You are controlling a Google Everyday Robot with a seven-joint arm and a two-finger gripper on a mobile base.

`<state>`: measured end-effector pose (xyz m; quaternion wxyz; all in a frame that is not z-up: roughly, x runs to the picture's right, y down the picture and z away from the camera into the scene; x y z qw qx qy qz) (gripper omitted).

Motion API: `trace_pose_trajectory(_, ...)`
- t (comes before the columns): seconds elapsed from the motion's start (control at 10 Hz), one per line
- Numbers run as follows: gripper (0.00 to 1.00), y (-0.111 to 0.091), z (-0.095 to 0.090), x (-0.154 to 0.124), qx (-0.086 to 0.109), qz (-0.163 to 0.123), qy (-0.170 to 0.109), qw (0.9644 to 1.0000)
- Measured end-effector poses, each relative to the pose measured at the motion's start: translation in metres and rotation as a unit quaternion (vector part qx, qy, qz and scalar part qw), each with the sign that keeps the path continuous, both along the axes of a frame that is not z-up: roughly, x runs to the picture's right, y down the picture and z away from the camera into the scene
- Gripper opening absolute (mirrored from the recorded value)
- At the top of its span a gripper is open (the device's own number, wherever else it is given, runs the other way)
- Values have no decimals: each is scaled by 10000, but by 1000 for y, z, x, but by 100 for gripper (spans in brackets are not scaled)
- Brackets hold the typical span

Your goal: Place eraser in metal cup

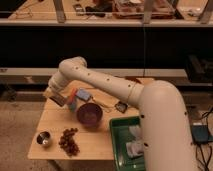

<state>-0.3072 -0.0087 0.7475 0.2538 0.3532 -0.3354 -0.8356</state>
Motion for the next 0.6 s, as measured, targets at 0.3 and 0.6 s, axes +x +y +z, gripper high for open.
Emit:
trace_pose_trajectory(0.3,5,-12,-65,-7,158,299,-1427,9892)
trace_pose_trajectory(0.6,5,7,-101,-16,290,90,-2014,9790)
